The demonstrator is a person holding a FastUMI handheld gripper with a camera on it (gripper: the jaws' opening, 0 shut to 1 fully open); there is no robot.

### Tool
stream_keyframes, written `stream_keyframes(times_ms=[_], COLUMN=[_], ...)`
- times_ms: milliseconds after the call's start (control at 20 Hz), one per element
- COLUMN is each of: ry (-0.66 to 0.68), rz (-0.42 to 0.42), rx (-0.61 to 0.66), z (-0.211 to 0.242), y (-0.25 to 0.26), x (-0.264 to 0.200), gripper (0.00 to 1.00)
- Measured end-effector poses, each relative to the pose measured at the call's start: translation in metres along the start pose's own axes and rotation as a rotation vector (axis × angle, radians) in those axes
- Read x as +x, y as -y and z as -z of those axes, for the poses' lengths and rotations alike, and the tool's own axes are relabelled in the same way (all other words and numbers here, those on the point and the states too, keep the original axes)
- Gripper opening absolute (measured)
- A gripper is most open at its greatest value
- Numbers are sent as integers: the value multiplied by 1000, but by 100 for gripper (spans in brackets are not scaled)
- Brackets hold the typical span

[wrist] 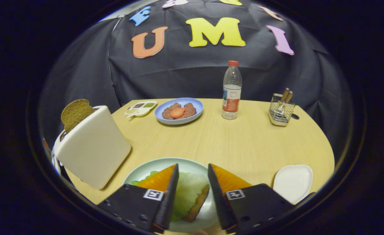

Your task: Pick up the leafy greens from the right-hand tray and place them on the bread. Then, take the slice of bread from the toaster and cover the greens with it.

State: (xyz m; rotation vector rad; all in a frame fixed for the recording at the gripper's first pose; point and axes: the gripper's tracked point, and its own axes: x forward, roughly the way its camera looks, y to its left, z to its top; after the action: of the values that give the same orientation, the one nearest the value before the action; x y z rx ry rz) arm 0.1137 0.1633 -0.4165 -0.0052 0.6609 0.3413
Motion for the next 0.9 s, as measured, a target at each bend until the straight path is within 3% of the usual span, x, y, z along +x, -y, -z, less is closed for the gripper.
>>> stream_keyframes(times_ms=[150, 500, 650, 800, 900], ry=[58, 252, 290, 302, 322], rz=[53, 167, 169, 122, 103], rx=[-2, -22, 20, 93, 79], z=[-25, -102, -125, -136, -145], y=[9, -4, -28, -74, -105], x=[-22, -111, -146, -174, -182], gripper=[95, 96, 95, 96, 96])
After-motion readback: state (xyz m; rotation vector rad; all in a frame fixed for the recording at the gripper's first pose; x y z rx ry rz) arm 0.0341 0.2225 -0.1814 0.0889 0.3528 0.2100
